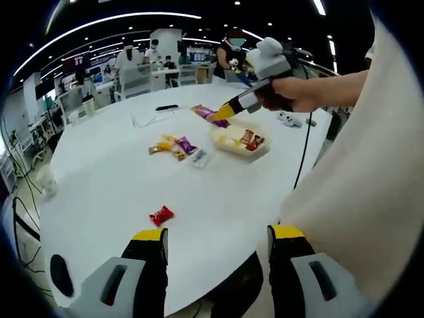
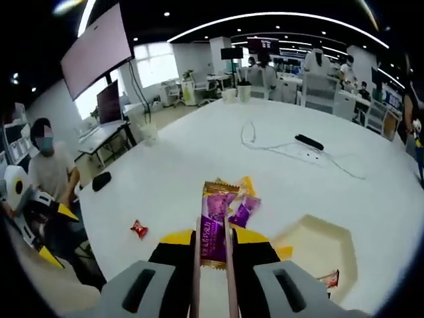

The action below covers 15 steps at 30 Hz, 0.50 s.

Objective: Place the target food into the container with the food tongs after gripping and lifting it, then release it inside without dropping or visibly crushing the food.

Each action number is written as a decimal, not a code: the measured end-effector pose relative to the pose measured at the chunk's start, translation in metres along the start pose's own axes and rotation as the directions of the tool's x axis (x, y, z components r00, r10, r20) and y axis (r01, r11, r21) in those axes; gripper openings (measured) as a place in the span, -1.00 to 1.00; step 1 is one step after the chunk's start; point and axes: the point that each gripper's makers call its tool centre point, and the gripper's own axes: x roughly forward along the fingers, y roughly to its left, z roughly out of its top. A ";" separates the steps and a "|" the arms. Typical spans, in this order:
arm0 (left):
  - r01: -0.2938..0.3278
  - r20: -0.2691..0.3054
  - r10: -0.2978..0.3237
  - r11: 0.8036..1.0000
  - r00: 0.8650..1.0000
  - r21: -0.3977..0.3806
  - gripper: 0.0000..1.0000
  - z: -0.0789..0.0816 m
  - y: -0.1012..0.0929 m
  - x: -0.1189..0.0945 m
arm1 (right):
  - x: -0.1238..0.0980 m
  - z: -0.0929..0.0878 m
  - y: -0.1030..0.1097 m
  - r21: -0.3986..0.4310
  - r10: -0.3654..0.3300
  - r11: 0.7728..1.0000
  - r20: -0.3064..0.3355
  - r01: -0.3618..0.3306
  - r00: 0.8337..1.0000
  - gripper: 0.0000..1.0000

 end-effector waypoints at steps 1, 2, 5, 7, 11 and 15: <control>0.003 0.000 -0.003 1.000 1.000 0.002 0.21 0.001 0.000 0.001 | -0.001 0.000 -0.002 0.003 -0.006 1.000 0.002 0.006 1.000 -0.59; 0.006 0.000 -0.006 1.000 1.000 0.006 0.21 0.002 0.000 0.002 | -0.003 -0.001 -0.006 0.009 -0.012 1.000 0.003 0.012 1.000 -0.59; 0.016 0.001 -0.016 1.000 1.000 0.014 0.21 0.004 -0.001 0.005 | -0.007 -0.001 -0.014 0.021 -0.033 0.999 0.009 0.032 0.999 -0.59; 0.023 -0.001 -0.023 1.000 1.000 0.020 0.21 0.005 -0.002 0.007 | -0.008 -0.002 -0.018 0.023 -0.042 0.999 0.010 0.042 0.999 -0.59; 0.032 -0.001 -0.032 0.999 1.000 0.028 0.21 0.007 -0.003 0.009 | -0.010 -0.004 -0.021 0.030 -0.054 0.998 0.013 0.053 0.998 -0.59; 0.042 -0.002 -0.042 0.998 0.999 0.036 0.21 0.009 -0.005 0.012 | -0.014 -0.005 -0.027 0.041 -0.069 0.997 0.018 0.068 0.997 -0.59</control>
